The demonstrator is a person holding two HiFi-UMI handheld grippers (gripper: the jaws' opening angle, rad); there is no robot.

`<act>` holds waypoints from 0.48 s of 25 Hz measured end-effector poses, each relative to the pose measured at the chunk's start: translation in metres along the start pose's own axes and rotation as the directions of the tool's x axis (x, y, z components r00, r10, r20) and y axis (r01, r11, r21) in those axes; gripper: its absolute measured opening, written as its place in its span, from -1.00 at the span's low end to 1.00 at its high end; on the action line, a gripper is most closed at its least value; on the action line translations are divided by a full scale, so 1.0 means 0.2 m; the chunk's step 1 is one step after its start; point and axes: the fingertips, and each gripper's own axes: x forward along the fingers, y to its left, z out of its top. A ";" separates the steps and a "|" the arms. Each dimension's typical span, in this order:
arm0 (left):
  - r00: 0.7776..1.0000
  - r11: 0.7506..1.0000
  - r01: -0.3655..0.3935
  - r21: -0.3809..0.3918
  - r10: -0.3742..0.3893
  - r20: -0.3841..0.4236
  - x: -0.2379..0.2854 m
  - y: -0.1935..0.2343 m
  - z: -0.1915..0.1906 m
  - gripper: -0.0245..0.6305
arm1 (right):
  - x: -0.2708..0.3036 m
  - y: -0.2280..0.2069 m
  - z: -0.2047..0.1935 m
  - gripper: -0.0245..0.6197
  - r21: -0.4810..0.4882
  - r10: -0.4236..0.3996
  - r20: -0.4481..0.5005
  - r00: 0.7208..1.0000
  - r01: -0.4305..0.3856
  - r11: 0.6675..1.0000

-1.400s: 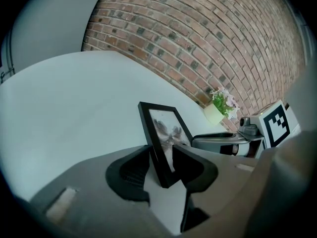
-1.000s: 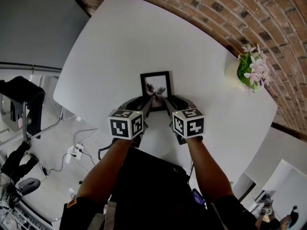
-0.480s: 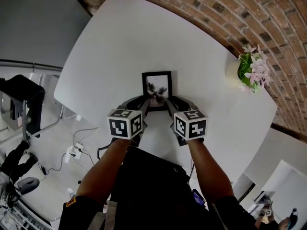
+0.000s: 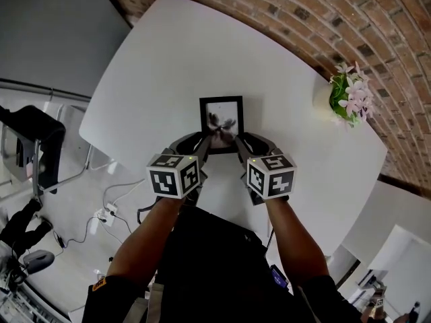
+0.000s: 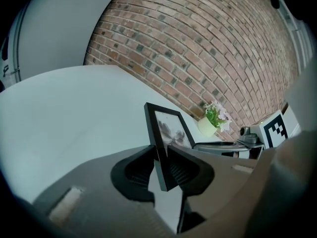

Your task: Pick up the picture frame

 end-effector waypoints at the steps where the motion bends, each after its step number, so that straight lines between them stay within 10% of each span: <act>1: 1.000 1.000 0.002 0.003 -0.002 0.007 -0.01 -0.01 0.01 -0.68 | -0.02 0.00 0.01 -0.65 -0.003 -0.001 0.006 1.000 0.001 1.000; 12: 0.995 0.999 0.016 0.047 -0.021 0.100 -0.18 -0.21 0.07 -0.68 | -0.27 0.07 0.09 -0.65 -0.037 -0.005 0.110 0.994 0.009 0.999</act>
